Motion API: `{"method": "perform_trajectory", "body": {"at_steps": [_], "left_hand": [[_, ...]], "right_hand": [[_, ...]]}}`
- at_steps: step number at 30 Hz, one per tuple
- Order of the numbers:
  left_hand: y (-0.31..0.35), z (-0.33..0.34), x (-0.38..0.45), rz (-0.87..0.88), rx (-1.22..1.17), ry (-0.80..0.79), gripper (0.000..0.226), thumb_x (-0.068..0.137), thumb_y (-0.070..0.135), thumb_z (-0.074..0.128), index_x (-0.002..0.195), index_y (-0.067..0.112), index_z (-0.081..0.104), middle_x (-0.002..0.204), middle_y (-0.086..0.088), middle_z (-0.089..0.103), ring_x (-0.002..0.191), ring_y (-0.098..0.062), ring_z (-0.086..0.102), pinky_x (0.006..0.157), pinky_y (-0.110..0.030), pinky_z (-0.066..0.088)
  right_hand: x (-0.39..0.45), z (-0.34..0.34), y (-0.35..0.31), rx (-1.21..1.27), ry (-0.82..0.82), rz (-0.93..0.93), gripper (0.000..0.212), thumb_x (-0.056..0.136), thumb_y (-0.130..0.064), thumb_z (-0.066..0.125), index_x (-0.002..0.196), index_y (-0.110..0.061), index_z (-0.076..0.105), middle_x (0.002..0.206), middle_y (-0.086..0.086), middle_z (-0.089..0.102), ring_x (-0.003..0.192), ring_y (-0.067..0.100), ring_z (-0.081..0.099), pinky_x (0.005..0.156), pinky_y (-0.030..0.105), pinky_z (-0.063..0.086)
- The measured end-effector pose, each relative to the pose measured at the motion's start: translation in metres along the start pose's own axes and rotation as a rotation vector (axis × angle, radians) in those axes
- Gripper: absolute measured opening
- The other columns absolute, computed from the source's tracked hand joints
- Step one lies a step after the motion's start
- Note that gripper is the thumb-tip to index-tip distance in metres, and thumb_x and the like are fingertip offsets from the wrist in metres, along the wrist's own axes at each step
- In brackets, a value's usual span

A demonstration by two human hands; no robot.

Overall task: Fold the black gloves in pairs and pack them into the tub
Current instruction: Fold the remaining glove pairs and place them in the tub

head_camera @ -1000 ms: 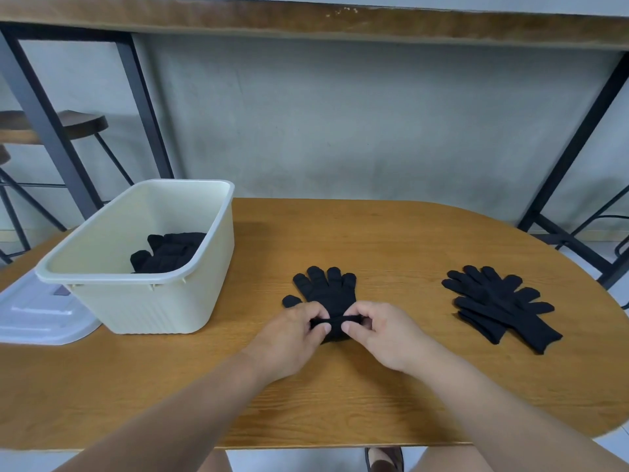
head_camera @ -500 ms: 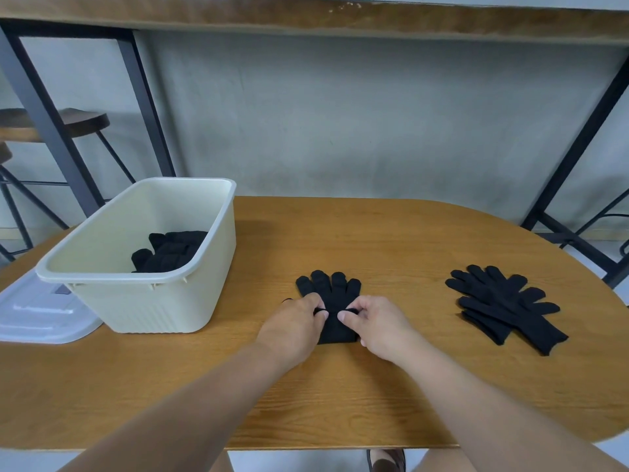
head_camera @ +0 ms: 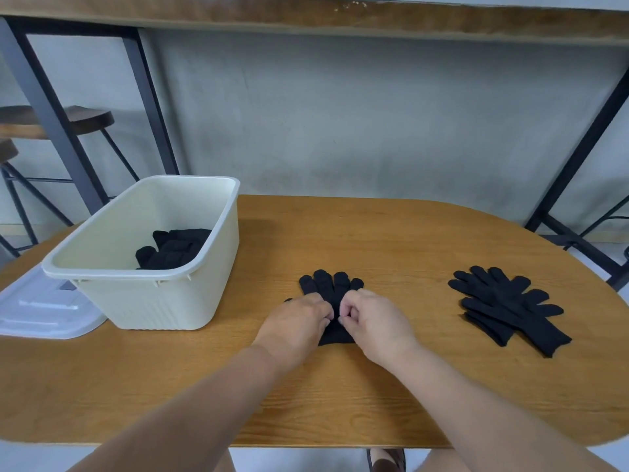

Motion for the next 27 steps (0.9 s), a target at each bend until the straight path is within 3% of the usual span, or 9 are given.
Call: {"method": "perform_trajectory", "body": {"at_steps": [3, 5, 9, 11, 14, 17, 19, 23, 27], "left_hand": [[-0.004, -0.002, -0.010, 0.075, 0.036, -0.028, 0.036, 0.099, 0.046, 0.041, 0.122, 0.027, 0.060, 0.114, 0.011, 0.057, 0.098, -0.012, 0.058, 0.082, -0.032, 0.051], [-0.007, -0.002, -0.017, 0.101, 0.044, -0.048, 0.045, 0.094, 0.055, 0.045, 0.130, 0.029, 0.055, 0.118, 0.015, 0.054, 0.098, -0.009, 0.056, 0.083, -0.030, 0.050], [-0.006, -0.002, -0.017, 0.117, 0.040, -0.005, 0.037, 0.093, 0.039, 0.051, 0.128, 0.028, 0.054, 0.117, 0.013, 0.053, 0.097, -0.010, 0.055, 0.082, -0.028, 0.049], [-0.004, -0.002, -0.015, 0.090, 0.025, 0.016, 0.031, 0.091, 0.032, 0.050, 0.122, 0.027, 0.057, 0.114, 0.011, 0.057, 0.095, -0.011, 0.057, 0.081, -0.028, 0.049], [-0.005, -0.006, -0.013, -0.039, -0.090, 0.011, 0.023, 0.091, 0.029, 0.051, 0.112, 0.029, 0.061, 0.099, 0.011, 0.063, 0.080, -0.009, 0.058, 0.070, -0.025, 0.049], [-0.011, -0.008, -0.011, -0.196, -0.322, 0.006, 0.016, 0.092, 0.029, 0.053, 0.106, 0.032, 0.061, 0.077, 0.013, 0.061, 0.062, -0.008, 0.057, 0.056, -0.022, 0.046], [-0.015, -0.008, -0.008, -0.270, -0.417, -0.001, 0.015, 0.094, 0.028, 0.052, 0.107, 0.031, 0.061, 0.077, 0.015, 0.059, 0.064, -0.006, 0.056, 0.057, -0.021, 0.044], [-0.018, -0.010, 0.000, -0.300, -0.349, -0.035, 0.022, 0.098, 0.032, 0.047, 0.114, 0.025, 0.059, 0.086, 0.010, 0.060, 0.078, -0.011, 0.057, 0.065, -0.024, 0.044], [-0.020, -0.007, 0.008, -0.354, -0.282, -0.100, 0.027, 0.098, 0.036, 0.045, 0.119, 0.025, 0.058, 0.102, 0.004, 0.064, 0.093, -0.016, 0.060, 0.077, -0.028, 0.049]], "right_hand": [[-0.007, -0.001, 0.003, -0.025, -0.032, -0.100, 0.021, 0.098, -0.027, 0.049, 0.108, -0.030, 0.068, 0.105, -0.016, 0.056, 0.086, 0.008, 0.056, 0.069, 0.023, 0.045], [-0.014, -0.002, 0.007, 0.003, -0.077, -0.124, 0.029, 0.095, -0.032, 0.050, 0.119, -0.031, 0.066, 0.115, -0.020, 0.055, 0.084, 0.003, 0.056, 0.069, 0.020, 0.041], [-0.020, -0.002, 0.006, -0.064, -0.128, -0.181, 0.040, 0.089, -0.032, 0.054, 0.129, -0.031, 0.057, 0.117, -0.021, 0.045, 0.071, 0.003, 0.050, 0.067, 0.020, 0.039], [-0.020, -0.002, 0.004, -0.098, -0.097, -0.192, 0.037, 0.091, -0.030, 0.052, 0.128, -0.030, 0.057, 0.118, -0.020, 0.047, 0.076, 0.005, 0.049, 0.070, 0.021, 0.037], [-0.018, -0.003, 0.004, -0.039, -0.078, -0.155, 0.030, 0.091, -0.029, 0.053, 0.120, -0.029, 0.063, 0.111, -0.018, 0.055, 0.080, 0.006, 0.054, 0.072, 0.023, 0.044], [-0.009, -0.007, 0.006, 0.250, -0.116, 0.015, 0.017, 0.091, -0.026, 0.057, 0.101, -0.034, 0.068, 0.075, -0.015, 0.059, 0.057, 0.002, 0.050, 0.056, 0.023, 0.041], [-0.001, -0.008, 0.007, 0.392, -0.142, 0.105, 0.011, 0.094, -0.027, 0.058, 0.094, -0.035, 0.066, 0.070, -0.012, 0.061, 0.056, 0.003, 0.050, 0.057, 0.024, 0.042], [0.010, -0.004, 0.008, 0.377, -0.169, 0.163, 0.007, 0.098, -0.035, 0.054, 0.097, -0.033, 0.061, 0.088, -0.004, 0.067, 0.072, 0.009, 0.056, 0.065, 0.026, 0.044], [0.015, 0.000, 0.010, 0.359, -0.137, 0.213, 0.011, 0.097, -0.035, 0.056, 0.096, -0.027, 0.063, 0.068, -0.009, 0.055, 0.059, 0.009, 0.048, 0.057, 0.025, 0.039]]}}
Point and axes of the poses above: each hand's wrist, its own x-axis towards the middle knuckle, its own z-axis out of the palm, y = z × x, the point moved 3 cm from there along x, towards the middle knuckle
